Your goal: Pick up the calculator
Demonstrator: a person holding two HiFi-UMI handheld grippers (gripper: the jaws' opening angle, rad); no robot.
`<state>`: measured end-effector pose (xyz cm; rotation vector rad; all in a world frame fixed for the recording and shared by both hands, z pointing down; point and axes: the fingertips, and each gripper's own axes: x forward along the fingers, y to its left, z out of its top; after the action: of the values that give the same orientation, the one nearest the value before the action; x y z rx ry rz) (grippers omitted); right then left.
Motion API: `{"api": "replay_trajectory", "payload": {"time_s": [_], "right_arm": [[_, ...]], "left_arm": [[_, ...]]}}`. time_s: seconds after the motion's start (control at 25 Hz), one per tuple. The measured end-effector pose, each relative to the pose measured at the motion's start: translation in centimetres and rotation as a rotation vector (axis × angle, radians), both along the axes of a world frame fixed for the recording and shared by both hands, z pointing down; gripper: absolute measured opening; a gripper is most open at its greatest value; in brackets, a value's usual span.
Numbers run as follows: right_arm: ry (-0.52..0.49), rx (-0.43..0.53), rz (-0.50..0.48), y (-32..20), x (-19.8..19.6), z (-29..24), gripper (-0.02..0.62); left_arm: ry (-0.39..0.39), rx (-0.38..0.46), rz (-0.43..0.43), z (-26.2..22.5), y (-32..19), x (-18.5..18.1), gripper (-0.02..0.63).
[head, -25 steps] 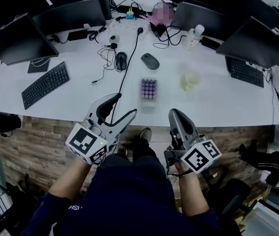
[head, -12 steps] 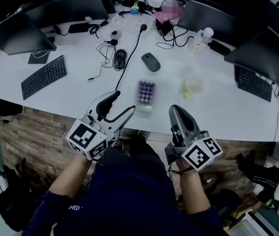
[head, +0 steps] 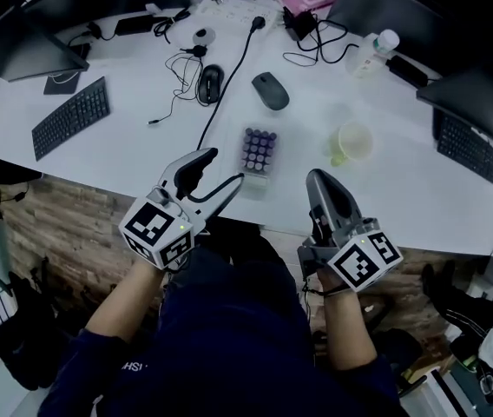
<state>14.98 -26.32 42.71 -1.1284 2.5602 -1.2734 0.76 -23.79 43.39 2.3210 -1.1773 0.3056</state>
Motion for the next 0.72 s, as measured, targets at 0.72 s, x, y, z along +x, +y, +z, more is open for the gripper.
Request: {"api": "replay_trajectory", "payload": {"time_s": [0.72], "right_arm": [[0.061, -0.111, 0.042, -0.1, -0.5, 6.7, 0.003]], "left_arm": [[0.055, -0.188, 0.030, 9.3, 0.5, -0.6, 0.278]]}}
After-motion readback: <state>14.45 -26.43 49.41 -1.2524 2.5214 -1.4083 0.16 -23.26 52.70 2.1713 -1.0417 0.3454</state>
